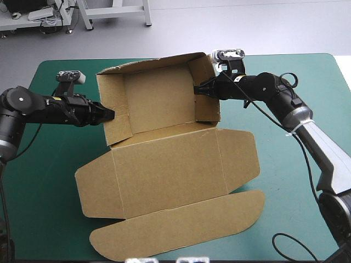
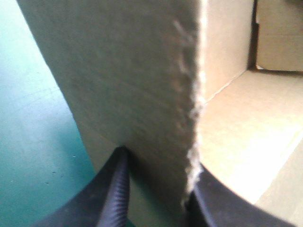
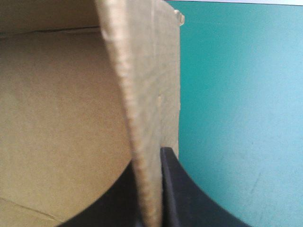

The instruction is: Fold the box

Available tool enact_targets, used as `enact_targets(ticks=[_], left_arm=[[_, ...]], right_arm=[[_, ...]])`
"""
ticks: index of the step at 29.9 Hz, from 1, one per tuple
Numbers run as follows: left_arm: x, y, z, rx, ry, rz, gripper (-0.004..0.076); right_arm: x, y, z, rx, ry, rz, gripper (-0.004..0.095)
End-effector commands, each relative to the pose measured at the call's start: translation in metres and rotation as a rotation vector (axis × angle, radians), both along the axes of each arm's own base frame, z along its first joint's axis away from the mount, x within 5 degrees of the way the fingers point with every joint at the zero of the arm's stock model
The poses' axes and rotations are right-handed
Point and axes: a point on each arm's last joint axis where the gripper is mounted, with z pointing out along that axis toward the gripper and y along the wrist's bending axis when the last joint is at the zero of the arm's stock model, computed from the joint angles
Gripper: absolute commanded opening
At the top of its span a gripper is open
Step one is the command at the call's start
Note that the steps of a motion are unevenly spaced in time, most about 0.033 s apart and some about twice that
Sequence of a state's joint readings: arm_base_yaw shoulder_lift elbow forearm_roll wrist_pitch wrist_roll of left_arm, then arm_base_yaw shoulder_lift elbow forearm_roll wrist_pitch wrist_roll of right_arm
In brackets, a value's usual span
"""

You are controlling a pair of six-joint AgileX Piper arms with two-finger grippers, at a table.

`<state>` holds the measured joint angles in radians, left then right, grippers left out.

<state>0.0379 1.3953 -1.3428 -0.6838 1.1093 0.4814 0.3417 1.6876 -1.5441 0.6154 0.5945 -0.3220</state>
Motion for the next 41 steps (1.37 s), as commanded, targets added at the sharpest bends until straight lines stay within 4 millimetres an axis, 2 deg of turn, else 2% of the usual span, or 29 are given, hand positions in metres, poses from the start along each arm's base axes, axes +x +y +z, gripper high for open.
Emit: enact_targets(ticks=[1, 2, 6, 13, 21, 27, 32, 41], left_arm=[[0.004, -0.012, 0.015, -0.095, -0.058, -0.003, 0.002], [0.005, -0.012, 0.014, -0.095, -0.062, 0.002, -0.0008], [0.014, -0.008, 0.012, -0.096, -0.079, 0.084, -0.0009], [0.018, -0.005, 0.009, 0.013, -0.12, 0.13, -0.0009], [0.019, -0.032, 0.003, 0.075, -0.11, 0.162, -0.0009], [0.025, -0.057, -0.014, 0.096, -0.038, 0.124, -0.0009], [0.031, -0.077, -0.034, 0.111, 0.035, 0.07, -0.0009], [0.041, -0.087, -0.073, 0.224, 0.191, 0.048, -0.0009]], right_arm=[[-0.016, 0.007, 0.034, 0.145, -0.023, 0.015, -0.0011], [-0.017, 0.007, 0.033, 0.144, -0.019, 0.019, -0.0011], [-0.018, 0.007, 0.032, 0.139, -0.005, 0.03, -0.0011], [-0.02, 0.004, 0.025, 0.061, 0.042, 0.029, -0.0011], [-0.025, -0.003, 0.013, -0.058, 0.155, -0.001, -0.0011], [-0.031, -0.006, 0.002, -0.145, 0.261, -0.001, -0.0011], [-0.028, -0.007, -0.016, -0.209, 0.374, -0.021, -0.0011], [-0.009, 0.0, -0.058, -0.251, 0.509, -0.034, -0.0011]])
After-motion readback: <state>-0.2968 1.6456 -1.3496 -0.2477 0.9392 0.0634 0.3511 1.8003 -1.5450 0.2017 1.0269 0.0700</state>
